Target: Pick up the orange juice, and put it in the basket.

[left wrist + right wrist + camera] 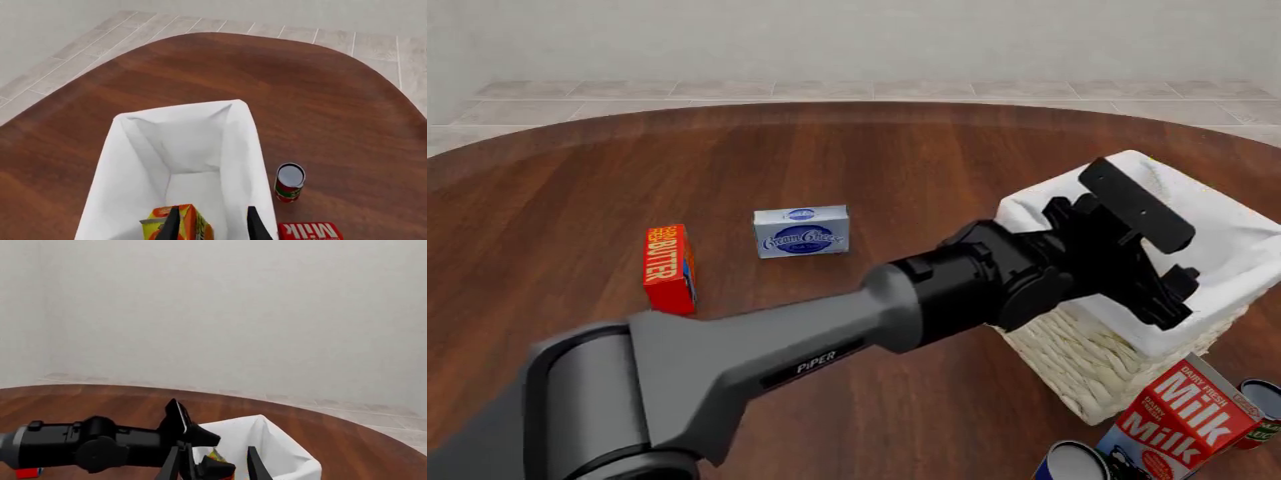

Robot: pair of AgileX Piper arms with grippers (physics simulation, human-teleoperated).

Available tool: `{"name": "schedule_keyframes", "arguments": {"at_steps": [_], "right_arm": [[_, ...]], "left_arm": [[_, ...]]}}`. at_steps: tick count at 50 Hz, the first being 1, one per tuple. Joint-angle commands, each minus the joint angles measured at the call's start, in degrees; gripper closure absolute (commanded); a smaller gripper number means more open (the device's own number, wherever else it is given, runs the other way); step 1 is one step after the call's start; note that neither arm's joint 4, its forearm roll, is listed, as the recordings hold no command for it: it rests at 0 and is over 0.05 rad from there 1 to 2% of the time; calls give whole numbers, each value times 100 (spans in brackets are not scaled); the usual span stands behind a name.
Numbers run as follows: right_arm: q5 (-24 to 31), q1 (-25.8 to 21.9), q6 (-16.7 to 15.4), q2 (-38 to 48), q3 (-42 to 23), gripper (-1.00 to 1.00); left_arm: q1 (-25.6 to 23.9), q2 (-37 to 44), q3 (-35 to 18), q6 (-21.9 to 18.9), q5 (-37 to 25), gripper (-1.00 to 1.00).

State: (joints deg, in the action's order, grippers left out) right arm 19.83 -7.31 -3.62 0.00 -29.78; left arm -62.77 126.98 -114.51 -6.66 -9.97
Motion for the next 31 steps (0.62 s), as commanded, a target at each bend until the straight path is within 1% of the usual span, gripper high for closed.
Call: {"name": "schedule_keyframes", "arguments": {"at_steps": [1,6,8,9,10,14,19,20,22,26,28,29,31], "right_arm": [[25,-13,0,0,-23,-100],[184,-15,0,0,-180,-100],[219,-19,-6,0,-206,-100],[219,-19,-6,0,-206,-100],[219,-23,-6,0,-204,-100],[249,-47,-24,0,-230,-100],[324,-63,-42,0,-297,-100],[325,-63,-42,0,-297,-100],[395,-76,-54,0,-358,-100],[451,-104,-58,0,-381,-100],[464,-122,-59,0,-379,-100],[471,-133,-62,0,-378,-100],[464,-153,-66,0,-366,-100]], "left_arm": [[-49,-314,492,100,248,-100],[-66,-797,1203,167,621,-100],[-50,-923,1380,208,704,-100],[-49,-925,1384,208,706,-100],[-63,-1082,1547,217,795,-100],[-24,-1428,1908,312,922,-100],[2,-1853,2388,293,1138,-100],[2,-1855,2392,293,1140,-100],[30,-2088,2667,296,1269,-100],[115,-2511,3124,507,1428,-100],[121,-2577,3211,508,1455,-100],[154,-2868,3566,534,1599,-100],[203,-3098,3854,597,1707,-100]]}}
